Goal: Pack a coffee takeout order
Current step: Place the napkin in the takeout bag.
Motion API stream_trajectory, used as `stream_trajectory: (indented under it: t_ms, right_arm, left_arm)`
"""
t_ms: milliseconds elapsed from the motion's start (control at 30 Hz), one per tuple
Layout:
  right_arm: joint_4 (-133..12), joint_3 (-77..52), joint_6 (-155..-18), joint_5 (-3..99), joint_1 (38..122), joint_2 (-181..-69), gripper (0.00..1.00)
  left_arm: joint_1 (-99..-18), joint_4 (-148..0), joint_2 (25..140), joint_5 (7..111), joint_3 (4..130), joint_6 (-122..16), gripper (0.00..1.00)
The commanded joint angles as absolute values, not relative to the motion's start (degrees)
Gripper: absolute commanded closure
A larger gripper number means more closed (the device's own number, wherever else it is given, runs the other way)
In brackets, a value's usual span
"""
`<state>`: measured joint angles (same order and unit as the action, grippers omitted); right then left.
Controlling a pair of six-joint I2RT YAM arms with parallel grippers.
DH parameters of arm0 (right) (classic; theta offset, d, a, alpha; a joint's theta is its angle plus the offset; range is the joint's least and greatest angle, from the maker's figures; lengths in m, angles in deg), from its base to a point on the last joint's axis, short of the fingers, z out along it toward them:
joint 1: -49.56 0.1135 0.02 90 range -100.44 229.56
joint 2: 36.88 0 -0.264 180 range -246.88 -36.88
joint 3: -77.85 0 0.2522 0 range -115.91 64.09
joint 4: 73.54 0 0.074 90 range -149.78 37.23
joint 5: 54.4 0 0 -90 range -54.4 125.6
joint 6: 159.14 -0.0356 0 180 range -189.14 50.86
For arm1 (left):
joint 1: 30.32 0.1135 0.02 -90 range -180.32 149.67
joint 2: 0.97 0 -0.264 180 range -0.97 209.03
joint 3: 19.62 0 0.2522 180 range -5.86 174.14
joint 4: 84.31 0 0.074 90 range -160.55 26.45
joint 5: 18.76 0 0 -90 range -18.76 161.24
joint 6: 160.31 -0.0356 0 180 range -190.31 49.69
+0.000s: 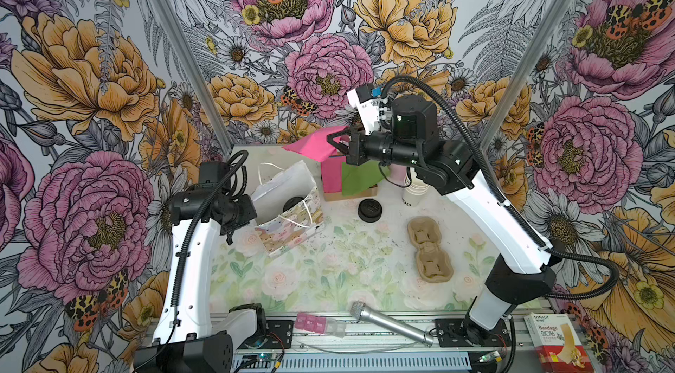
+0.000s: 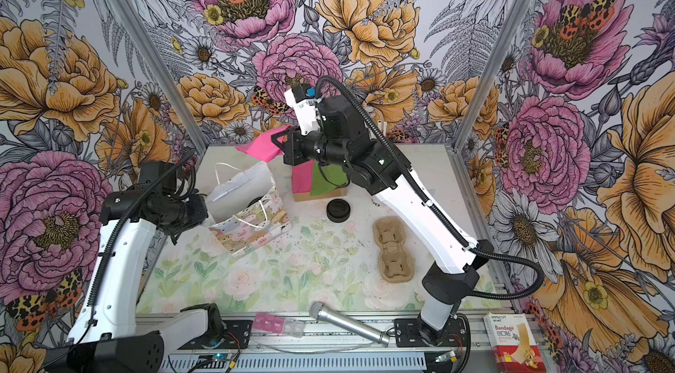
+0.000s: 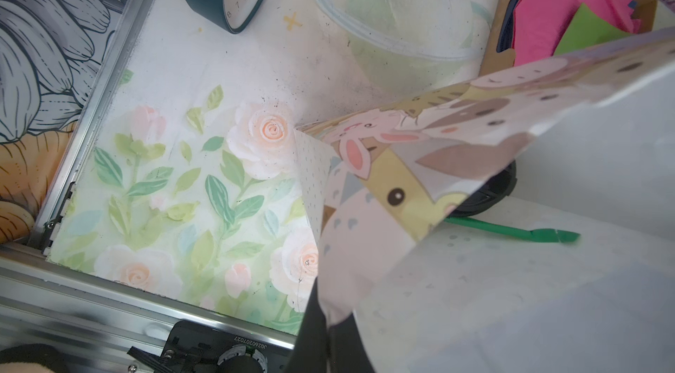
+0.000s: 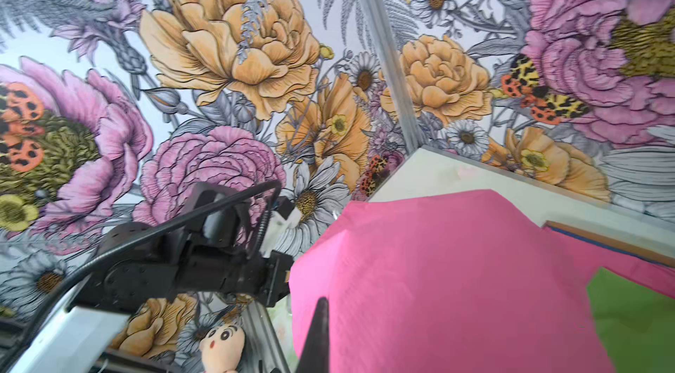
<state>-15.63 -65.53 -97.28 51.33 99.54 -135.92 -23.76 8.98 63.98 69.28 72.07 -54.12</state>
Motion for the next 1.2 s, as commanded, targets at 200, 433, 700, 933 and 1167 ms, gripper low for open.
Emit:
stream_trajectory:
  t_ms: [200, 433, 700, 933, 1167]
  right_arm:
    - [-10.55, -68.76, -102.73, 55.90, 105.61, -142.95, 1.00]
    - [-10.47, -71.98, -107.13, 55.99, 105.77, -149.27, 1.00]
    - [-8.10, -73.96, -107.63, 52.54, 105.67, -154.91, 1.00]
    - [-4.29, -75.82, -107.90, 50.77, 105.79, -159.20, 1.00]
    - [-3.23, -80.60, -108.72, 50.49, 105.93, -165.40, 1.00]
  left_arm:
    - [-24.43, 7.63, 64.17, 67.02, 72.77, -53.53, 0.99]
    - [-25.13, 7.06, 63.94, 66.69, 72.30, -53.23, 0.99]
    - [-25.38, 6.97, 63.39, 66.45, 72.19, -53.30, 0.98]
    - [-25.49, 6.88, 63.10, 66.44, 71.86, -53.41, 0.98]
    - [-25.49, 6.71, 62.50, 66.45, 71.23, -53.33, 0.98]
